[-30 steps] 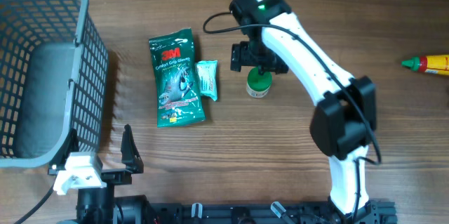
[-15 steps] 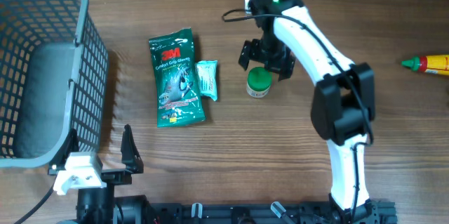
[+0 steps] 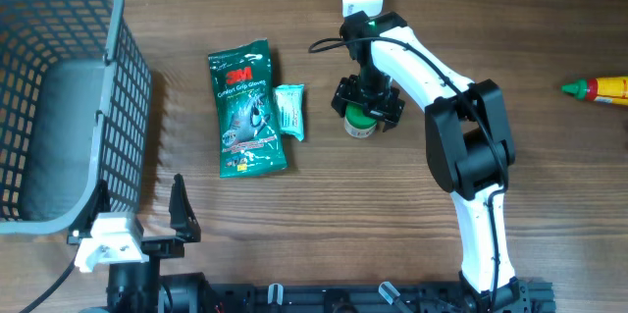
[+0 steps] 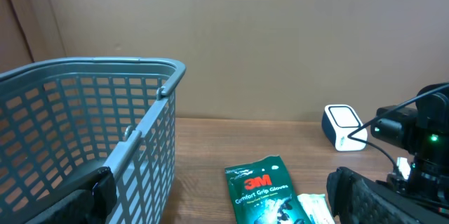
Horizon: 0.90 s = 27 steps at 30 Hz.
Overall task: Scan the item barcode
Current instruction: 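Lift the jar and carry it up to the white scanner box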
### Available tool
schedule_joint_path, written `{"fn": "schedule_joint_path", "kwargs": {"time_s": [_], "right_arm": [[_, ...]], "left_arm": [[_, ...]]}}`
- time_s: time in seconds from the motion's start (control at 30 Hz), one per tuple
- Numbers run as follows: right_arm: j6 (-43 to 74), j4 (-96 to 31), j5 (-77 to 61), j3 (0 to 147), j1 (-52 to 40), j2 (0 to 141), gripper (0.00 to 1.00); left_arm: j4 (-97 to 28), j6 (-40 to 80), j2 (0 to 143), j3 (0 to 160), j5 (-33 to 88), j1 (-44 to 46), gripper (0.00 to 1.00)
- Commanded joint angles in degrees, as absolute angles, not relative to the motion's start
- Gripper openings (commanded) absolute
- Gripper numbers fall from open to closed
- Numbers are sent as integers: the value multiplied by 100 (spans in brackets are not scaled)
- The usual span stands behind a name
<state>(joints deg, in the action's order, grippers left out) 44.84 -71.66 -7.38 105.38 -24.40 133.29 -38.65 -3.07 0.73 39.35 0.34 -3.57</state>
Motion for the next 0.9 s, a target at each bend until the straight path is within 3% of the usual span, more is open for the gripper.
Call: {"fn": "schedule_joint_path", "kwargs": {"time_s": [0.0,0.1,0.23,0.5,0.67,0.87], "right_arm": [[4565,-7006,-685,10453,-2469,13369,79],[4663,-7037,-738,10453,-2469,13369,65],[4353,-7356,-1420,10503,-2324,13347,60],[2644,-8774,-2130,10580,-1446,12672,59],[2158,-9236,-2274,10381,-1201,12022,60],[2270,-8724,-3430,8447,-1280,10755,59]], "left_arm": [[-3848,-250,27,3920,19,-403,100],[-3848,-250,27,3920,19,-403,100],[-3848,-250,27,3920,19,-403,100],[-3848,-250,27,3920,19,-403,100],[-3848,-250,27,3920,19,-403,100],[-3848,-250,27,3920,19,-403,100]]}}
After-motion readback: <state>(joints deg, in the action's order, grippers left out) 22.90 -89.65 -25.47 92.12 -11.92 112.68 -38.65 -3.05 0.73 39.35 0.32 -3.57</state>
